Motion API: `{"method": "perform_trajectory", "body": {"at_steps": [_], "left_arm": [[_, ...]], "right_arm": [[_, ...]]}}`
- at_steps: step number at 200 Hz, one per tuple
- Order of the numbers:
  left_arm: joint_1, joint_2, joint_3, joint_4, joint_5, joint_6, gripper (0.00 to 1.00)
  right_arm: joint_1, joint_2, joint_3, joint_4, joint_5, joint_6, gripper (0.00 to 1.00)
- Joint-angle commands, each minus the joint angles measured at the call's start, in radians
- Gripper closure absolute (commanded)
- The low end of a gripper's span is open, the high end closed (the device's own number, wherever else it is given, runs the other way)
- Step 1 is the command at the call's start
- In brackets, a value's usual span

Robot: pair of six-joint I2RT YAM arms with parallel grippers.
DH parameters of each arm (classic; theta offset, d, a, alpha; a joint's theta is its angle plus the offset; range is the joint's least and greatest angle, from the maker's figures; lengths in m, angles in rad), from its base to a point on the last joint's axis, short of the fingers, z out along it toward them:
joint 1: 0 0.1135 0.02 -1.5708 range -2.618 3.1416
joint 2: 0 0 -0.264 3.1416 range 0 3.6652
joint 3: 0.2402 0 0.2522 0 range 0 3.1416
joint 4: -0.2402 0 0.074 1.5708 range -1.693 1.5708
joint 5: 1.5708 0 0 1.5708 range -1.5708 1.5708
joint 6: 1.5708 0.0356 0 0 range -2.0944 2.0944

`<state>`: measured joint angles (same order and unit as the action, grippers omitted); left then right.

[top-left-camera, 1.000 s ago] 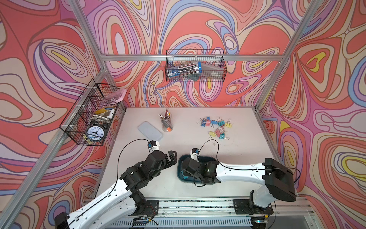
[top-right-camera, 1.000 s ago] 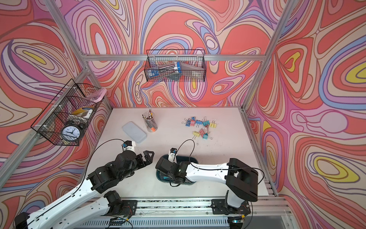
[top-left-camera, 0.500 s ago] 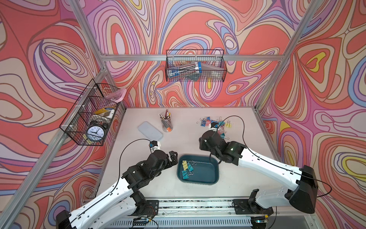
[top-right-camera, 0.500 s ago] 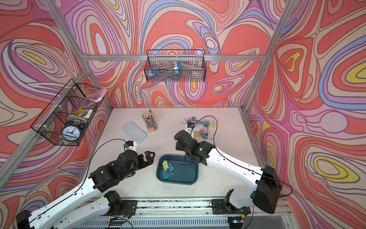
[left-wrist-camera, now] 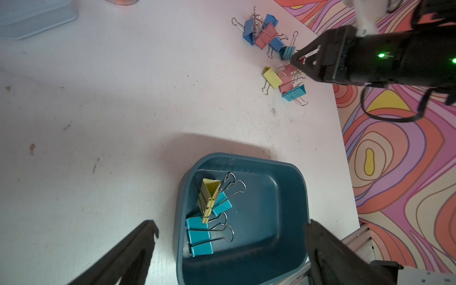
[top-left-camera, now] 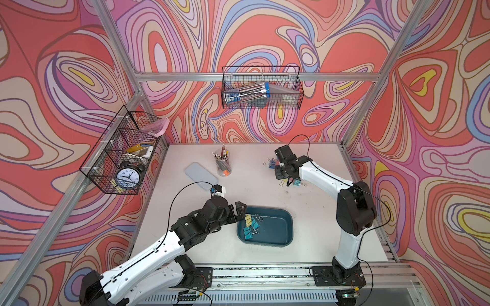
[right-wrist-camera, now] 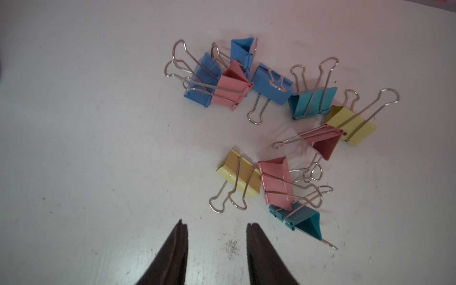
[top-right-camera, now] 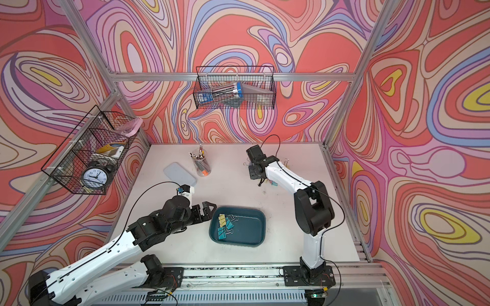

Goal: Put the binder clips in the storage box
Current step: Pick up the binder clip at the center of the board.

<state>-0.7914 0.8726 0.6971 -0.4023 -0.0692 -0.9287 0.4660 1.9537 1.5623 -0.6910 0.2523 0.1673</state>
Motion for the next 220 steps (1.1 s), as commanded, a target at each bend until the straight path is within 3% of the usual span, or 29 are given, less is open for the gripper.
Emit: {"method": "perform_trajectory", "body": {"at_steps": [1,65,123,145,182,220], "left_arm": [[0.006,0.004,0.031,0.017,0.028,0.039,0.01],[0.008,-0.003,0.011,0.044,0.039,0.033,0.01],[0.008,-0.019,-0.018,0.109,0.080,0.032,0.01],[0.009,-0.020,-0.025,0.132,0.103,0.036,0.01],[0.009,-0.025,-0.030,0.180,0.105,0.037,0.01],[0.009,-0.036,-0.040,0.199,0.101,0.042,0.01]], "right_arm": [[0.002,0.037,0.052,-0.081,0.045,-0.187,0.58],[0.002,0.190,0.131,-0.073,0.120,-0.304,0.59],[0.002,0.212,0.138,-0.065,0.141,-0.308,0.78],[0.002,0.189,0.132,-0.064,0.144,-0.289,0.89],[0.002,0.092,0.084,-0.040,0.090,-0.250,0.99],[0.002,-0.070,0.030,-0.027,-0.038,-0.163,1.00]]}}
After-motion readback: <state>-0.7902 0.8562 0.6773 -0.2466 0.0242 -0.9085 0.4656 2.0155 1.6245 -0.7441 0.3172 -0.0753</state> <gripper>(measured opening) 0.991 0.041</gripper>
